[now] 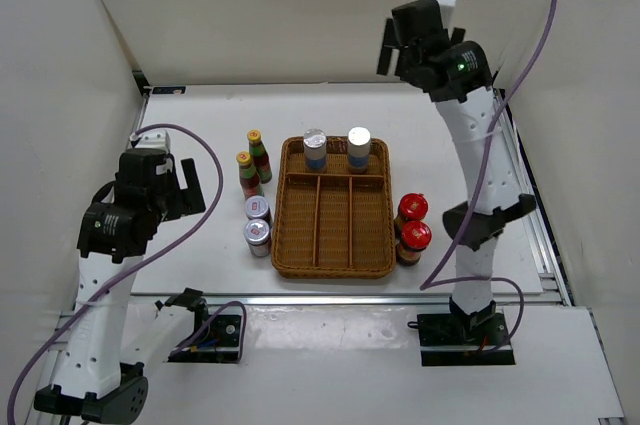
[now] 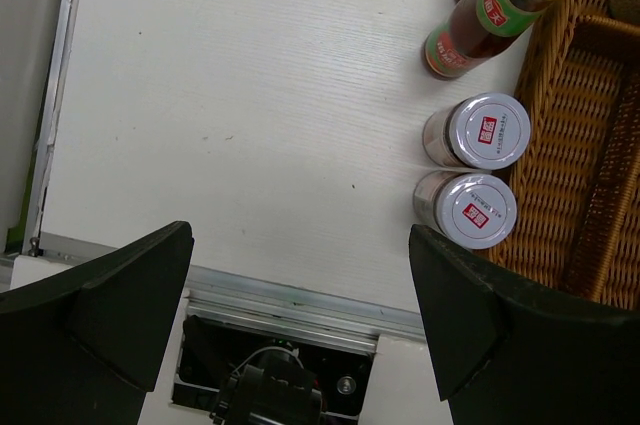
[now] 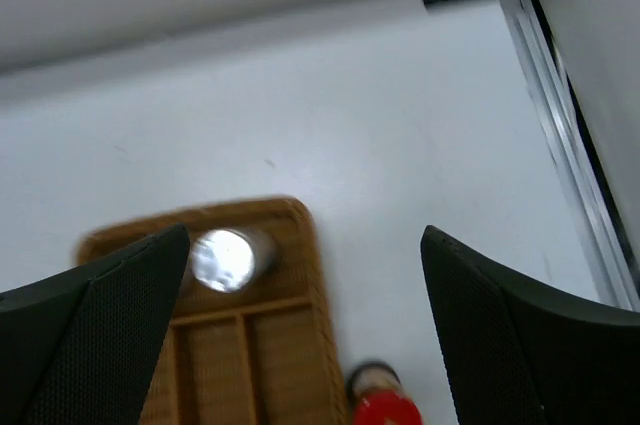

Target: Organize the condiment bottles

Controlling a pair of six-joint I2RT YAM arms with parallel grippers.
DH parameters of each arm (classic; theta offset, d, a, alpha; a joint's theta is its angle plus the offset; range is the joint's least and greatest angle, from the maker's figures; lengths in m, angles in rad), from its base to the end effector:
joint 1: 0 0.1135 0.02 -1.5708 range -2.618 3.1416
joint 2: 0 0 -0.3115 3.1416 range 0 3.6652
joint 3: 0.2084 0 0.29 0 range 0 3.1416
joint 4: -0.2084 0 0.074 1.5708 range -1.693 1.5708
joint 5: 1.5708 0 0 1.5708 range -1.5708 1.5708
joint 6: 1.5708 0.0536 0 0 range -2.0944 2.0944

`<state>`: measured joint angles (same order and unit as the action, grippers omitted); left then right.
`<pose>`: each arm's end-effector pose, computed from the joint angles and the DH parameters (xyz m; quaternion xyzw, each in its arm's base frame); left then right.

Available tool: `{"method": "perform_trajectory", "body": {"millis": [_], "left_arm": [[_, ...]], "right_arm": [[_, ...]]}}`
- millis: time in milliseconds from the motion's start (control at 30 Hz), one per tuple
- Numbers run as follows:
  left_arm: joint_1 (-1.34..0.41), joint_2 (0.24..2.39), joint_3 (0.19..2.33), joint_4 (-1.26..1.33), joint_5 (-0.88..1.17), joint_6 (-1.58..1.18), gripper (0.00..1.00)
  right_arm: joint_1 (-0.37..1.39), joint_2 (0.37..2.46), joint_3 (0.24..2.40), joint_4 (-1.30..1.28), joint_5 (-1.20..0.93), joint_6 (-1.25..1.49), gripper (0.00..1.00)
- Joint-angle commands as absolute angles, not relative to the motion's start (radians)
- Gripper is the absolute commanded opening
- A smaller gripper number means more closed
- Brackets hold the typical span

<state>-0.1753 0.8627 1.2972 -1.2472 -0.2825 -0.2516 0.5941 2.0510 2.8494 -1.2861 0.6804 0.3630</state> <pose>0.1363 -0.0090 0.4329 -0.0871 0.9171 0.0502 0.3857 0.3678 0.2078 0.5807 0.0777 0.8222 -0.0301 0.5630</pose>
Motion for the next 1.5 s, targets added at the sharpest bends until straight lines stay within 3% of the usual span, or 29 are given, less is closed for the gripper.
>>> {"method": "perform_trajectory", "body": {"millis": [0, 67, 200, 333, 733, 1000, 1233, 1333, 1467], "left_arm": [[-0.189, 0.871, 1.290, -1.218, -0.296, -0.252, 1.00], [-0.198, 0.871, 1.290, -1.218, -0.296, -0.252, 1.00], [-0.198, 0.881, 1.290, -1.218, -0.296, -0.252, 1.00], [-0.198, 0.881, 1.290, -1.218, -0.296, -0.252, 1.00], [-0.198, 0.881, 1.290, -1.218, -0.276, -0.252, 1.00], [-0.198, 0.881, 1.272, -1.218, -0.276, -0.242, 1.00], [-0.198, 0.881, 1.272, -1.218, -0.285, -0.242, 1.00], [-0.198, 0.881, 1.272, -1.218, -0.285, -0.242, 1.00], [-0.198, 0.881, 1.272, -1.218, -0.285, -0.242, 1.00]], "right_arm": [[0.520, 1.984, 2.494, -1.611, 0.617, 0.546, 1.00], [0.520, 1.848, 2.171, -1.490, 0.566, 0.535, 1.00], [0.490, 1.614, 1.735, -1.269, 0.431, 0.526, 1.00], [0.459, 1.517, 1.515, -1.189, 0.273, 0.514, 0.99], [0.431, 1.488, 1.217, -0.993, 0.087, 0.451, 0.96], [0.377, 1.497, 1.149, -0.922, 0.054, 0.402, 0.90], [0.341, 1.502, 1.225, -0.971, 0.081, 0.374, 0.51], [0.341, 1.493, 1.343, -1.044, 0.169, 0.374, 0.25], [0.365, 1.513, 1.494, -1.110, 0.248, 0.374, 0.06]]}}
